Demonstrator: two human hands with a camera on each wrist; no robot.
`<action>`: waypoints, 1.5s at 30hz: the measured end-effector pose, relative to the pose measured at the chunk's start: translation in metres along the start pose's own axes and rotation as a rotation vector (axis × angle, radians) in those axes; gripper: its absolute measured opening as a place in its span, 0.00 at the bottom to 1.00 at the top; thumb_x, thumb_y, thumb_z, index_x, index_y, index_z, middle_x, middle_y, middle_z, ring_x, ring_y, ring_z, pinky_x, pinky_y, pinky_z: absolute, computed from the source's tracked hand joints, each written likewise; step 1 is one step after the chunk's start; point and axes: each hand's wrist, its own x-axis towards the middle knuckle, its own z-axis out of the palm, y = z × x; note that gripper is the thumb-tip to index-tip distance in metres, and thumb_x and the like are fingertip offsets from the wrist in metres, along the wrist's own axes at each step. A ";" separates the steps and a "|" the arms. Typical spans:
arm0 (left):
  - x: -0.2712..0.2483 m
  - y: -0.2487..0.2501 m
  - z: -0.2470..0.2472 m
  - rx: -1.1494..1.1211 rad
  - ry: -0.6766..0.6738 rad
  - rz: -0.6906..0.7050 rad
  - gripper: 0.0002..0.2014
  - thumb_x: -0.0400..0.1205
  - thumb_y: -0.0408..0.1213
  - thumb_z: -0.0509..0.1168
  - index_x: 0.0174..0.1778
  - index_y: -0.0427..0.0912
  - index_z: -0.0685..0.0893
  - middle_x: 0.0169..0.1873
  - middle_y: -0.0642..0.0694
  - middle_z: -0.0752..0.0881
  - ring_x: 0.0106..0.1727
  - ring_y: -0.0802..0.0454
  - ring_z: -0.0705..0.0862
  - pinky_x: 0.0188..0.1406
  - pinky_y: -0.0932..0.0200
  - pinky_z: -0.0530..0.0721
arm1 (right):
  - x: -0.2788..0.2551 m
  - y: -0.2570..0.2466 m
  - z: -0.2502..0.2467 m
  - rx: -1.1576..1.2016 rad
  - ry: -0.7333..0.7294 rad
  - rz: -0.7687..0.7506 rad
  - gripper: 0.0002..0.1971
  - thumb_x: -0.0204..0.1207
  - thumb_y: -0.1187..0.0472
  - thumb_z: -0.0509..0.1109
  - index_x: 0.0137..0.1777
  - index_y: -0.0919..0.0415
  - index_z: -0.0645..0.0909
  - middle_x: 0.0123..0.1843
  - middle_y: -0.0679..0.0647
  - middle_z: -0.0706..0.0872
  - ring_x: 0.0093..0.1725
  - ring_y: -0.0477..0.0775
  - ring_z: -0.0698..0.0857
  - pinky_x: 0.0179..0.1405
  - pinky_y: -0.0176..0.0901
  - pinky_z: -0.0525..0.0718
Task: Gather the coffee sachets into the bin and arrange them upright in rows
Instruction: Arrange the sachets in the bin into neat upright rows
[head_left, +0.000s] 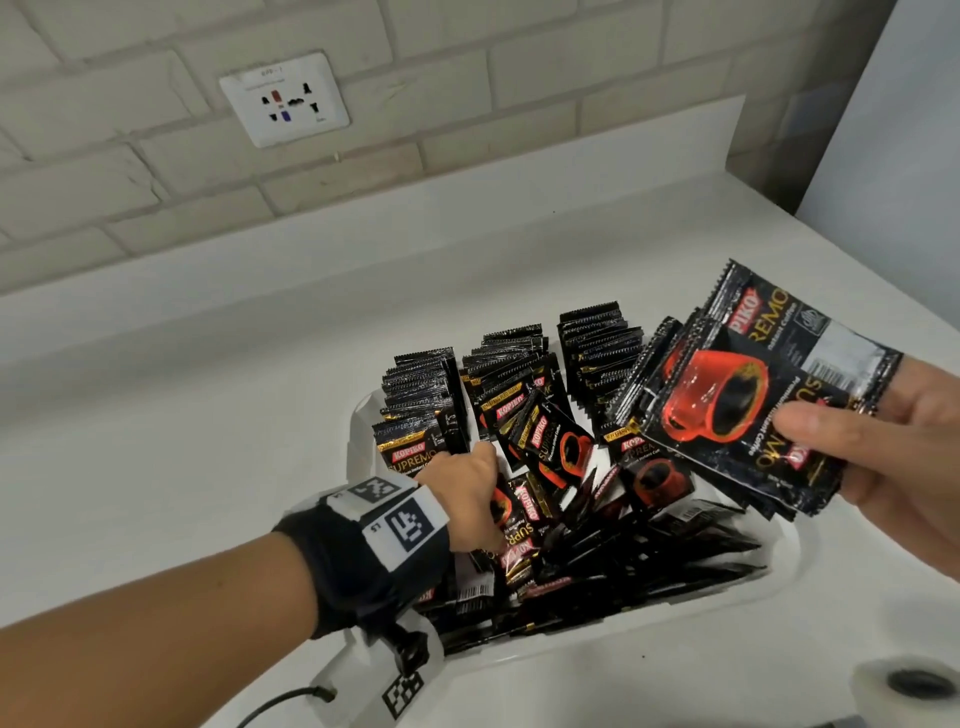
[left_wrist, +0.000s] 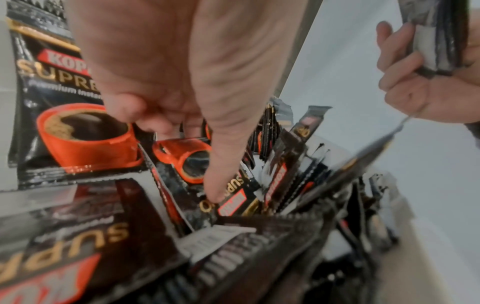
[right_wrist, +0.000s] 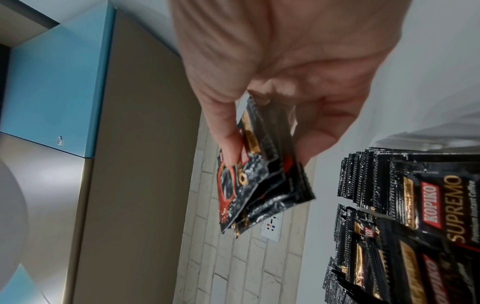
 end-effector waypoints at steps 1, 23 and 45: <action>-0.001 -0.001 -0.002 -0.003 -0.009 0.008 0.30 0.76 0.41 0.72 0.69 0.38 0.66 0.61 0.42 0.80 0.62 0.45 0.78 0.59 0.54 0.80 | -0.001 0.001 -0.001 0.012 -0.007 -0.003 0.18 0.61 0.67 0.65 0.39 0.44 0.90 0.38 0.49 0.92 0.37 0.48 0.91 0.28 0.35 0.86; -0.087 -0.048 -0.054 -0.373 0.528 0.072 0.05 0.73 0.44 0.73 0.36 0.57 0.83 0.31 0.52 0.87 0.33 0.54 0.82 0.35 0.60 0.74 | -0.005 0.007 -0.016 0.067 0.081 -0.061 0.12 0.60 0.57 0.70 0.42 0.44 0.90 0.42 0.48 0.92 0.42 0.48 0.91 0.35 0.42 0.88; -0.058 -0.004 -0.042 -0.917 0.314 0.449 0.22 0.63 0.54 0.79 0.49 0.56 0.81 0.45 0.57 0.87 0.43 0.61 0.85 0.44 0.70 0.82 | 0.019 0.005 -0.002 0.253 -0.083 -0.039 0.34 0.53 0.54 0.84 0.62 0.59 0.82 0.58 0.60 0.87 0.55 0.58 0.88 0.47 0.49 0.87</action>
